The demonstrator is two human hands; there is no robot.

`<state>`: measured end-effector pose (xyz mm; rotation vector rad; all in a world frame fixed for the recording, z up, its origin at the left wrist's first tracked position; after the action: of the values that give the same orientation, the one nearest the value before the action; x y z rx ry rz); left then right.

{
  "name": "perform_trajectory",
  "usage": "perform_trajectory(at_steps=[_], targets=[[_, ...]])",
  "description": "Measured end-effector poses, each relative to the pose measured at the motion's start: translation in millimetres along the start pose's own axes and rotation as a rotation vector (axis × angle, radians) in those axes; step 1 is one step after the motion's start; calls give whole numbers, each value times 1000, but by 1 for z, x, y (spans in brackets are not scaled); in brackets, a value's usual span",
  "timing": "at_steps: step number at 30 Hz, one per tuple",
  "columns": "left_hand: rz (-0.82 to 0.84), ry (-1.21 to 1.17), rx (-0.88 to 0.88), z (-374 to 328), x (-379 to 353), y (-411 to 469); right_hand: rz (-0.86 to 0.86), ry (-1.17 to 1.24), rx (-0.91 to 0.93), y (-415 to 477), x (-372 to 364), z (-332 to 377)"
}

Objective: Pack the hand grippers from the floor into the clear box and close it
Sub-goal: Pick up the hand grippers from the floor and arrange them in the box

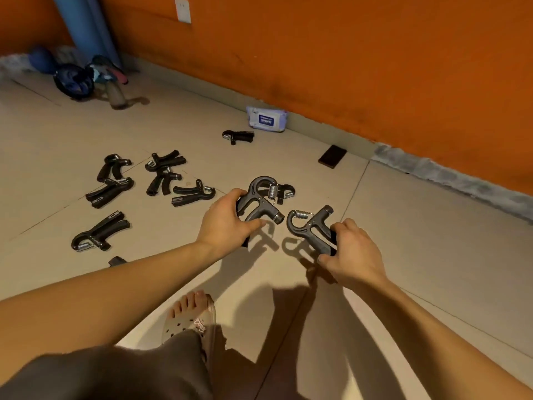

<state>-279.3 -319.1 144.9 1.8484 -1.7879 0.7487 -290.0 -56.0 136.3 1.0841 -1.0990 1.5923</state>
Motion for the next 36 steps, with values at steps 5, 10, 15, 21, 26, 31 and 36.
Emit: perform_trajectory(at_steps=[5, 10, 15, 21, 26, 31, 36], targets=[[81, 84, -181, -117, -5, -29, -84, -41, -11, -78, 73, -55], [138, 116, -298, -224, -33, -71, -130, -50, -55, -159, 131, -124], [202, 201, -374, -314, -76, -121, -134, -82, -79, -242, 173, -191], [255, 158, -342, -393, -142, -184, -94, -80, -104, -338, 201, -261], [304, 128, -333, -442, -209, -222, -56, -97, -114, -393, 209, -311], [337, 68, -297, -452, -253, -236, -25, -97, -142, -420, 203, -347], [383, 31, -271, -446, -287, -242, 58, -96, -186, -433, 192, -378]])
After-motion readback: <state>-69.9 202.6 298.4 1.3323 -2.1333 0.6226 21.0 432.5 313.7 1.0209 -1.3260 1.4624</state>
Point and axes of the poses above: each hand's wrist, its own y-axis towards the middle knuckle, its own x-axis out of the back of the hand, z = x × y, the point moved 9 cm from there along y, towards the middle knuckle, and after that the axes turned 13 degrees about z, right-handed, at the moved point
